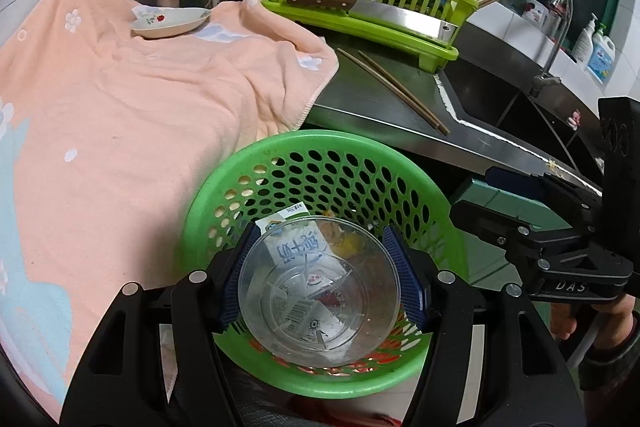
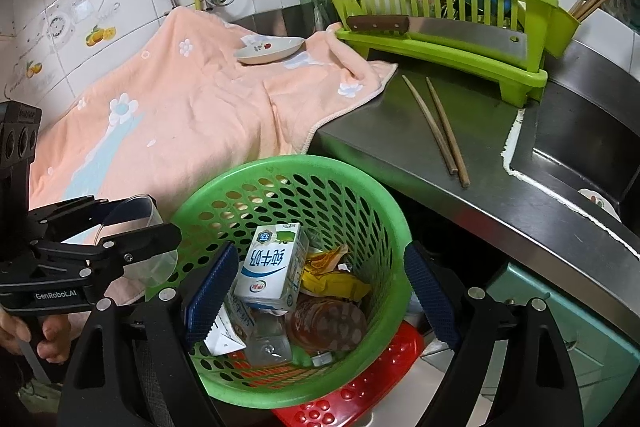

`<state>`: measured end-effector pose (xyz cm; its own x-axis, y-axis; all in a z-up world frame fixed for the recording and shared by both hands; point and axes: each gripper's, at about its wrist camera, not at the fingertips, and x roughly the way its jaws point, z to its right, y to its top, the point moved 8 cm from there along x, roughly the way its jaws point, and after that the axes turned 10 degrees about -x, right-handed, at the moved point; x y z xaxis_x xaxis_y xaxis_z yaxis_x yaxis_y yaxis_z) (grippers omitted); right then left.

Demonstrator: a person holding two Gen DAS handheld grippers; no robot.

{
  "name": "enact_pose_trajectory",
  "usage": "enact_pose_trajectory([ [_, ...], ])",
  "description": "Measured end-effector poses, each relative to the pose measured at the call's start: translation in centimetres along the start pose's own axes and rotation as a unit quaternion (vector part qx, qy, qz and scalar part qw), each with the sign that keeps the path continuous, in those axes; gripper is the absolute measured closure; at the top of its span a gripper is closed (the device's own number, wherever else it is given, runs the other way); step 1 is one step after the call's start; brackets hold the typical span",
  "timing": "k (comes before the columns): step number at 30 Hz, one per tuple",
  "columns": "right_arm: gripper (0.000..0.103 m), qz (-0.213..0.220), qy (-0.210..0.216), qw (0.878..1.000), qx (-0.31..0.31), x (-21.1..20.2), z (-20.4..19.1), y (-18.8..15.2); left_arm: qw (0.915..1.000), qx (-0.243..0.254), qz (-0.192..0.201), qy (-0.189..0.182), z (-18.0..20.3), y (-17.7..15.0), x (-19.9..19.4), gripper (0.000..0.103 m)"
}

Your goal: Collect trash

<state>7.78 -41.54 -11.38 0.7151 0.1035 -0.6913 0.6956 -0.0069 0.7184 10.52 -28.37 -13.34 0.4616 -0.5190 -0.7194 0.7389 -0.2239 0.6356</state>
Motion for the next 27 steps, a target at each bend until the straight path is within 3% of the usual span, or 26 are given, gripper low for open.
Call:
enact_pose_trajectory([
  [7, 0.021, -0.001, -0.001, 1.0, 0.007, -0.1, 0.5, -0.3, 1.0, 0.0, -0.001, -0.001, 0.1, -0.1, 0.1, 0.038],
  [17, 0.019, 0.001, 0.004, 1.0, 0.012, 0.1, 0.3, -0.3, 0.9998, -0.012, 0.008, 0.013, -0.9, 0.2, -0.5, 0.02],
  [27, 0.018, 0.0, 0.015, 1.0, 0.009, 0.2, -1.1, -0.3, 0.9978, -0.016, 0.038, 0.051, -3.6, 1.0, -2.6, 0.009],
])
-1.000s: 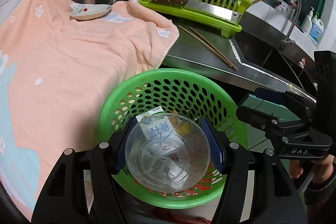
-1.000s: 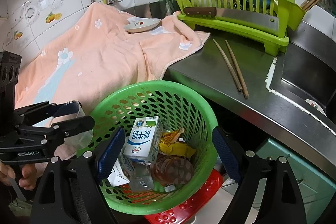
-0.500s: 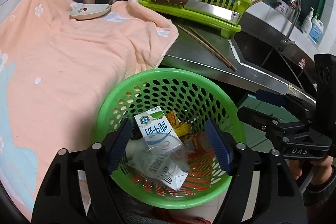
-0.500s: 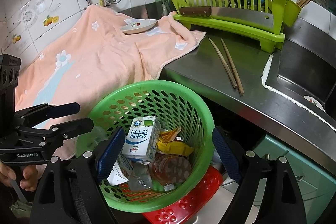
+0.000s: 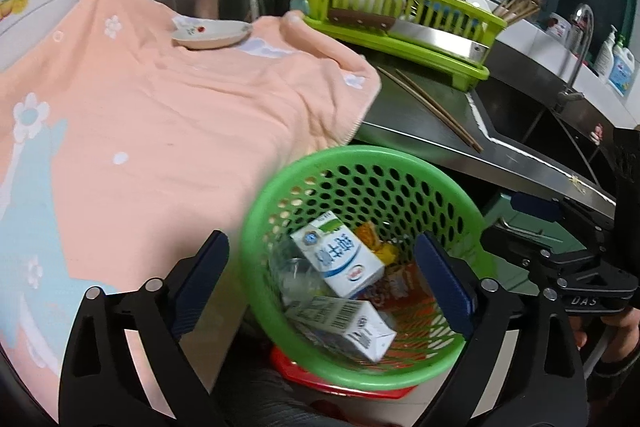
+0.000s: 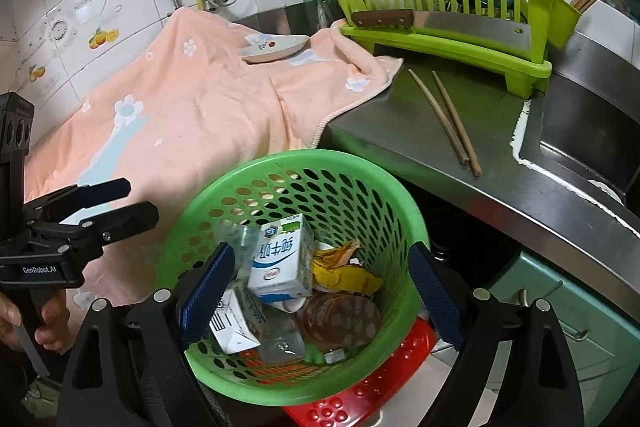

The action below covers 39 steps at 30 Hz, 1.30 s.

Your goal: Collect trash

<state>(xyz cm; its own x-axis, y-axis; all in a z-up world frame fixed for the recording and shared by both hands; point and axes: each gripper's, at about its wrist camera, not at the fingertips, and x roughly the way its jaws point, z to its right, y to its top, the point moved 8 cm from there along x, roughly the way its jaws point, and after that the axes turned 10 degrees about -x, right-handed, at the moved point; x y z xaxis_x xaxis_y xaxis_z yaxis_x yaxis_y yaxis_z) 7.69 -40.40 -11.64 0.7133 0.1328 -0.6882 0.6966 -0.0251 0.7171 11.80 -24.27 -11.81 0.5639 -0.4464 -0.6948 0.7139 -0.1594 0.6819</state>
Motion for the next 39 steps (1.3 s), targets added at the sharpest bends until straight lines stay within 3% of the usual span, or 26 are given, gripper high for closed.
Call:
enact_pose_trajectory([
  [14, 0.016, -0.002, 0.02, 1.0, -0.018, 0.6, -4.2, 1.1, 0.9966, -0.01, 0.047, 0.067, -5.8, 1.2, -3.7, 0.005],
  [25, 0.013, -0.002, 0.025, 0.999, -0.038, 1.1, -8.0, 2.6, 0.9938, -0.035, 0.056, 0.09, -9.6, 0.9, -6.1, 0.005],
  [39, 0.013, 0.016, 0.045, 0.998, -0.041, 1.2, -12.2, 5.0, 0.9841, -0.065, 0.109, 0.124, -13.4, 1.3, -10.3, 0.005],
])
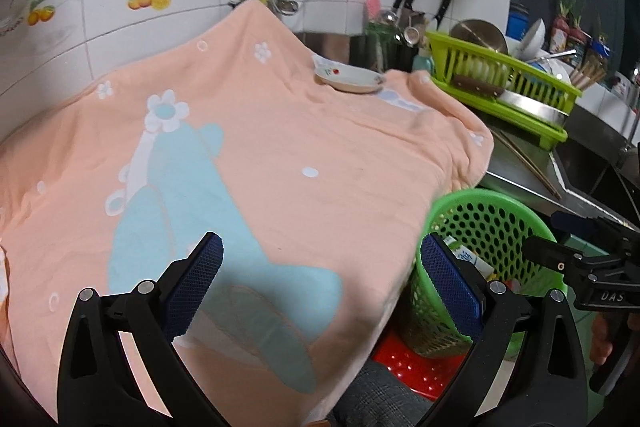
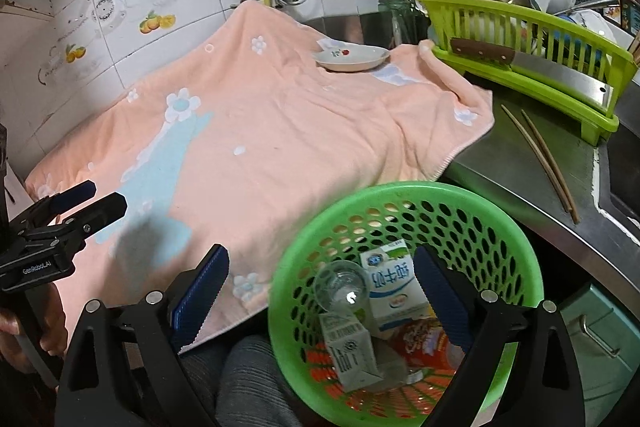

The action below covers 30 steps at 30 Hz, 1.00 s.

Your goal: Collect trash

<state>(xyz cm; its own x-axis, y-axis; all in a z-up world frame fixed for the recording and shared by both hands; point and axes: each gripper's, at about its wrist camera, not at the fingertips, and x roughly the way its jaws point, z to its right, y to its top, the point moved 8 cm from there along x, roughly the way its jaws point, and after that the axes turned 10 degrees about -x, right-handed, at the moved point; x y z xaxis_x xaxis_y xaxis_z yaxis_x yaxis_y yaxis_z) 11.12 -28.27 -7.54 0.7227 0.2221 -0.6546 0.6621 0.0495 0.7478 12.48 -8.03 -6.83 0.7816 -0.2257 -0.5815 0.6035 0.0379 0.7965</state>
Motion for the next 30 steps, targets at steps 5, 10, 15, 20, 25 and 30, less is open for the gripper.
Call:
enact_pose_trajectory([
  [5, 0.012, 0.008, -0.007, 1.0, -0.008, -0.5, -0.9, 0.5, 0.9999, -0.012, 0.012, -0.002, -0.9, 0.4, -0.8, 0.005],
  [10, 0.012, 0.014, -0.022, 0.999, -0.018, -1.1, -1.5, 0.8, 0.9995, -0.023, 0.02, 0.002, -1.8, 0.5, -1.2, 0.005],
  [15, 0.011, 0.018, -0.022, 0.999, -0.017, -1.2, -2.0, 1.0, 0.9992, -0.031, 0.023, 0.004, -2.5, 0.4, -1.5, 0.005],
  [20, 0.011, 0.019, -0.021, 0.999, -0.019, -1.2, -2.5, 1.1, 0.9989, -0.039, 0.026, 0.007, -3.0, 0.3, -1.7, 0.005],
  [25, 0.011, 0.018, -0.026, 0.999, -0.027, -1.0, -2.8, 1.0, 0.9988, -0.04, 0.027, 0.009, -2.9, 0.3, -1.7, 0.005],
  [30, 0.011, 0.02, -0.027, 0.999, -0.028, -1.1, -2.8, 1.0, 0.9988, -0.04, 0.028, 0.007, -2.8, 0.3, -1.8, 0.005],
])
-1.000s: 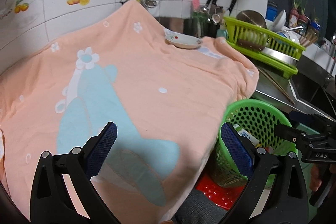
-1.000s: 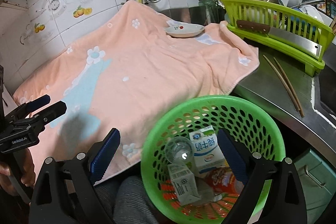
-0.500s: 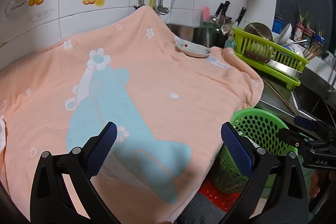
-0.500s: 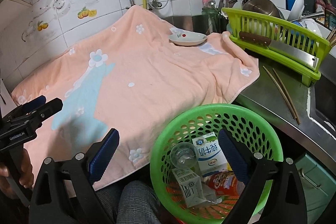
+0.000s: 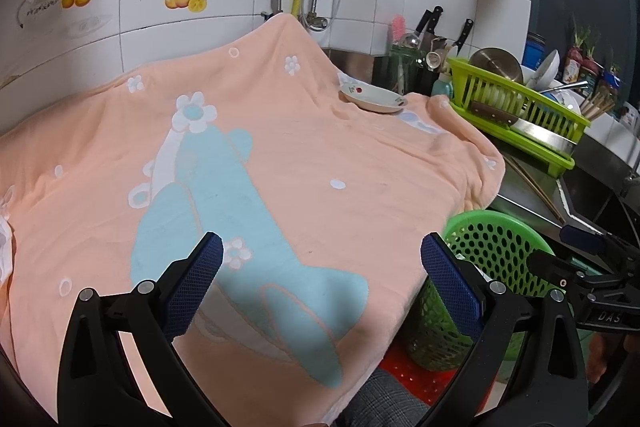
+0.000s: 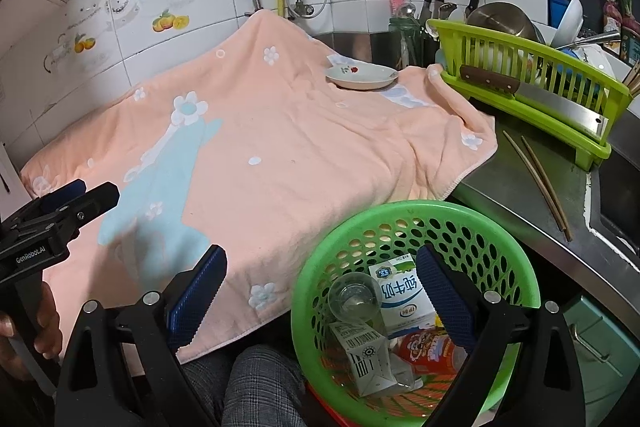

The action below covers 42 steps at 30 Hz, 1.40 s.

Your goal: Collect trash

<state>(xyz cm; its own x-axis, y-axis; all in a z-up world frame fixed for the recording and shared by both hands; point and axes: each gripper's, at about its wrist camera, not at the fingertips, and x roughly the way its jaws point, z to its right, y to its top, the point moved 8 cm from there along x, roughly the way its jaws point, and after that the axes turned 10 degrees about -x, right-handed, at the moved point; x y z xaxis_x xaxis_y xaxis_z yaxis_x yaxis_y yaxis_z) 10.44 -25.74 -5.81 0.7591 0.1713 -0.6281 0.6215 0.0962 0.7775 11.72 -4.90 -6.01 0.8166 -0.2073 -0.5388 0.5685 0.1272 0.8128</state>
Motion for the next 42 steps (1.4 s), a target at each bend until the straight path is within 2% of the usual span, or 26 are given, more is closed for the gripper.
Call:
enact_pose_trajectory([
  [42, 0.011, -0.001, 0.005, 1.0, 0.003, 0.34, -0.53, -0.24, 1.0, 0.006, 0.002, 0.0, 0.37, -0.02, -0.04, 0.005],
])
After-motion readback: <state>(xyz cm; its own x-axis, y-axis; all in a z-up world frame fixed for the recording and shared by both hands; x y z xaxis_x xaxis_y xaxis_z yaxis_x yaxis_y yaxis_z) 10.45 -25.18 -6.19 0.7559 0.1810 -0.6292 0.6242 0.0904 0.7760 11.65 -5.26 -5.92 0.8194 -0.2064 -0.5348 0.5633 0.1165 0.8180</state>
